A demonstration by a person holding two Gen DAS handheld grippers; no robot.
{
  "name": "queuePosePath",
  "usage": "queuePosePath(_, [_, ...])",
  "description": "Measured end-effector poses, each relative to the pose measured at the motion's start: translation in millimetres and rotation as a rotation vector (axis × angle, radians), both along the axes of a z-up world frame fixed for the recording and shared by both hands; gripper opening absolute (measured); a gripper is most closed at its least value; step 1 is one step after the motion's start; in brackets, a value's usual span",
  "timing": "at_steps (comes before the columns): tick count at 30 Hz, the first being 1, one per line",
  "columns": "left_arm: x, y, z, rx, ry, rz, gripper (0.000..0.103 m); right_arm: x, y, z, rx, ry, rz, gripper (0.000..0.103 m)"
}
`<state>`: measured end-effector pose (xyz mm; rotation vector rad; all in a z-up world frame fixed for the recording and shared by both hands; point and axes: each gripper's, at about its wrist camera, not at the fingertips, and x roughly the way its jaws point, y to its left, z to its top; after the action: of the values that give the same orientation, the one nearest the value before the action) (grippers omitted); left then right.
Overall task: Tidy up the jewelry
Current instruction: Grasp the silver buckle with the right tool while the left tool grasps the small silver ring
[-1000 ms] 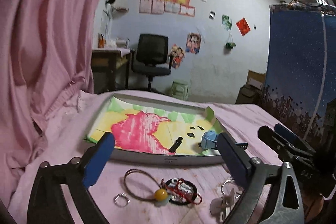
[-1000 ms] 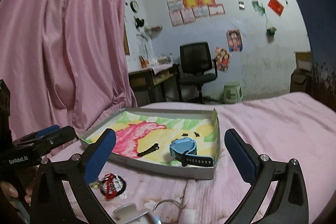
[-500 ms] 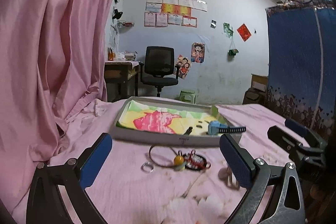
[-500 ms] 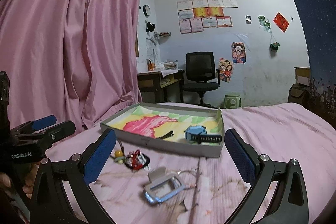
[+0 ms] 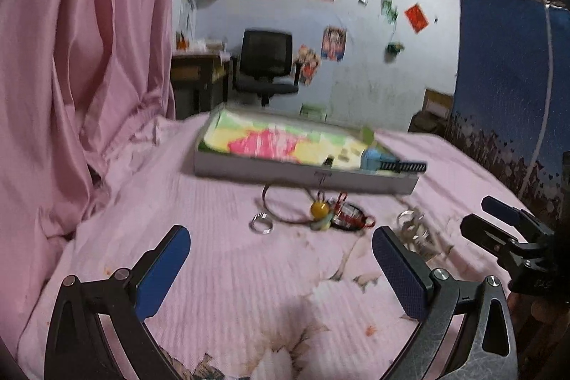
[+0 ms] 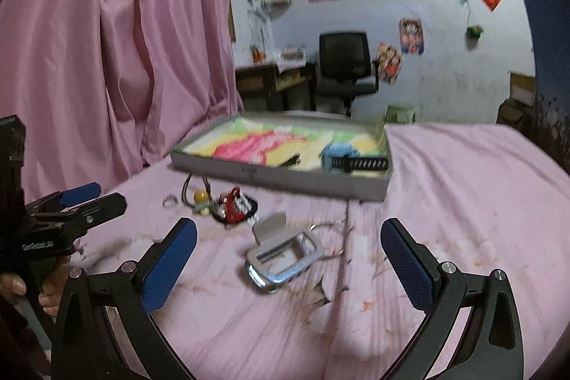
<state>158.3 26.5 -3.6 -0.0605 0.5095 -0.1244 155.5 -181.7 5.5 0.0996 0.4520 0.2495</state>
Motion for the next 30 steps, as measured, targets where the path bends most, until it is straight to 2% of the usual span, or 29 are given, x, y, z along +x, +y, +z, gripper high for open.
queuePosePath(5, [22, 9, -13, -0.015, 0.111, 0.019, 0.103, 21, 8, -16, -0.016, 0.134, 0.043, 0.101])
queuePosePath(8, [36, 14, -19, -0.034, 0.154, 0.017, 0.101, 29, 14, -25, -0.019, 0.190, 0.061, 0.093])
queuePosePath(12, [54, 12, -28, -0.042, 0.222, -0.004, 0.083, 42, 19, -36, -0.005, 0.259, 0.067, 0.076])
queuePosePath(19, [78, 3, -33, 0.001, 0.275, -0.043, 0.066, 59, 20, -49, 0.071, 0.333, 0.071, 0.066])
queuePosePath(23, [85, -2, -36, 0.014, 0.293, -0.063, 0.055, 64, 28, -53, 0.074, 0.347, 0.087, 0.057])
queuePosePath(30, [83, -4, -39, 0.006, 0.292, -0.092, 0.026, 63, 37, -51, 0.058, 0.328, 0.114, 0.050])
